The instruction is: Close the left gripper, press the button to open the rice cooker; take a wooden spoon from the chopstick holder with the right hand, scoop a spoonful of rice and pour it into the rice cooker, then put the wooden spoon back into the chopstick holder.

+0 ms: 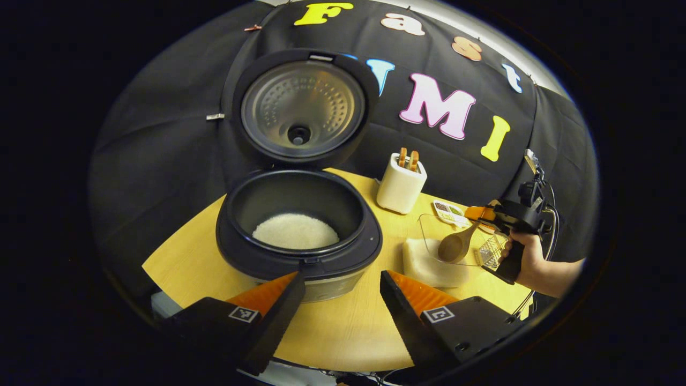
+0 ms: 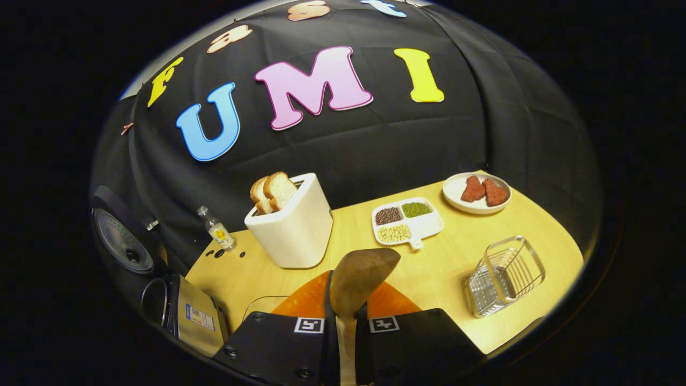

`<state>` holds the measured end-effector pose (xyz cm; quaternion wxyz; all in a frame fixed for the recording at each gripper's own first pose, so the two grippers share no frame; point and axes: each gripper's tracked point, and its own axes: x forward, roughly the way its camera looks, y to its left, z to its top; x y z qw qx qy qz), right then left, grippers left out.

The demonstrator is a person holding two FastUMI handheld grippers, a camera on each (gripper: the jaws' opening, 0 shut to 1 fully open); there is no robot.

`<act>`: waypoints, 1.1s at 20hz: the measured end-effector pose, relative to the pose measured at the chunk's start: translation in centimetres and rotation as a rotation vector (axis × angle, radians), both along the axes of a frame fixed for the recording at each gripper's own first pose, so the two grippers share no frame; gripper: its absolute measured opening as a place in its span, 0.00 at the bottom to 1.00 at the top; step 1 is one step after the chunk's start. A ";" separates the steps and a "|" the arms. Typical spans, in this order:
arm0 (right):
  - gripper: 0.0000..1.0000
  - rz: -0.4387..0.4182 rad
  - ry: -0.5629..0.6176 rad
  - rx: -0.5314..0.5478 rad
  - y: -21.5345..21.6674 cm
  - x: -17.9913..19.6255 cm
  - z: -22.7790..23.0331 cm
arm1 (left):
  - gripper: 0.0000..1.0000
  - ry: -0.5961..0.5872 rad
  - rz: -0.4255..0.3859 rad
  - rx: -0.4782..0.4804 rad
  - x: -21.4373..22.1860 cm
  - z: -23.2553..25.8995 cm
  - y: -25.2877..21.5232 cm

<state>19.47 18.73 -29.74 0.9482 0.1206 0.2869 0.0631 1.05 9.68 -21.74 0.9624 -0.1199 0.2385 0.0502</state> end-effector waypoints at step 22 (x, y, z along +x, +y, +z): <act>0.16 -0.106 0.286 0.368 3.3 -5.6 1.2 | 0.95 -0.096 -0.059 0.005 -1.1 4.9 0.4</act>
